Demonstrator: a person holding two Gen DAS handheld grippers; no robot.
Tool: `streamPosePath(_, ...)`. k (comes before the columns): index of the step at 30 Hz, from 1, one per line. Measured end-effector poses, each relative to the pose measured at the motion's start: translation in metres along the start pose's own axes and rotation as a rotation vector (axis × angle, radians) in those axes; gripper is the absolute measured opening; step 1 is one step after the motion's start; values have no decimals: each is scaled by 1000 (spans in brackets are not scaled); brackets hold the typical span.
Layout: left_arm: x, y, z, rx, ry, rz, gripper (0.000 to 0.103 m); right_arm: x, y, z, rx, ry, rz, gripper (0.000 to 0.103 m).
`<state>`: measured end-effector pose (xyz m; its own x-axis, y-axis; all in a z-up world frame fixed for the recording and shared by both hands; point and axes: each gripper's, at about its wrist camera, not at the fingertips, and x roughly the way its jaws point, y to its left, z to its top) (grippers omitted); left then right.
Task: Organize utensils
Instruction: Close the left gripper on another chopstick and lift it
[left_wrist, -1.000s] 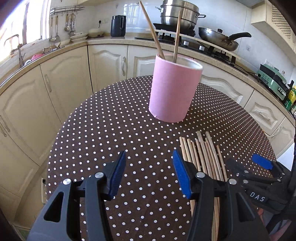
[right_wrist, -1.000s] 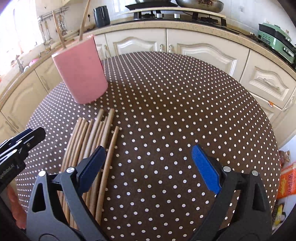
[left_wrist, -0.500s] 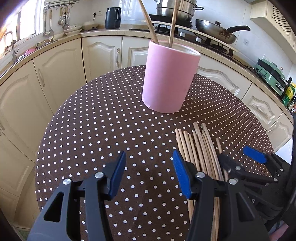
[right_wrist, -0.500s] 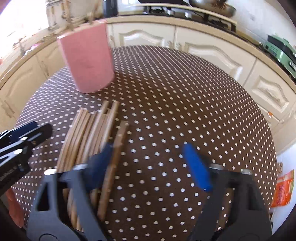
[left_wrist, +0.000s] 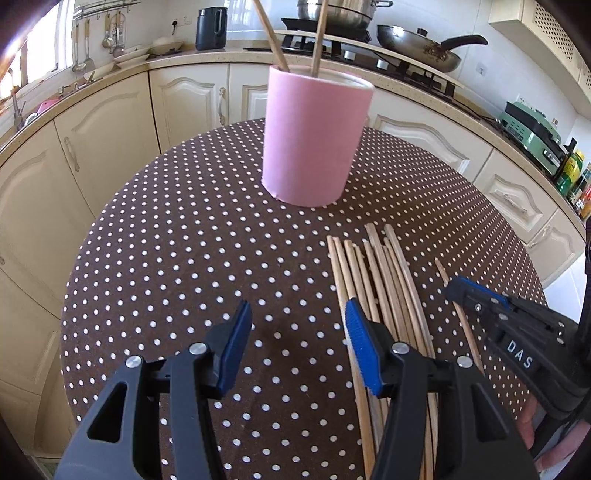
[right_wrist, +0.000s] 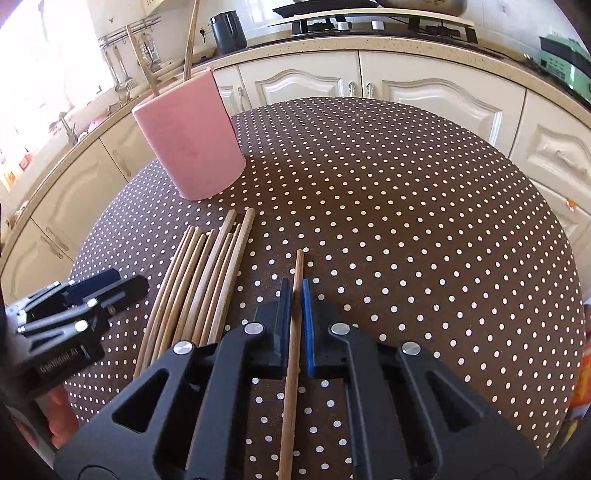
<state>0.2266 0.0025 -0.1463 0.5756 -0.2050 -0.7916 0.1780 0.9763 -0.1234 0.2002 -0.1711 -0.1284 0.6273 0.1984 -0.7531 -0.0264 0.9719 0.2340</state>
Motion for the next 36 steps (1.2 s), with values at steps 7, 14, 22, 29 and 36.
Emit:
streamPosePath(7, 6, -10, -2, 24, 17, 43, 53, -2, -7, 2, 20, 0, 26, 7)
streamPosePath(14, 14, -20, 8, 29, 46, 69, 55, -1, -19, 3, 34, 1, 46, 7)
streamPosePath(22, 31, -39, 21, 64, 35, 146, 49, -1, -16, 2, 28, 0, 38, 7)
streamPosePath(29, 31, -42, 22, 51, 17, 128, 6, -1, -15, 2, 32, -1, 43, 7)
streamPosePath(36, 14, -24, 14, 4, -54, 105, 6, -13, -14, 1, 59, -69, 38, 6)
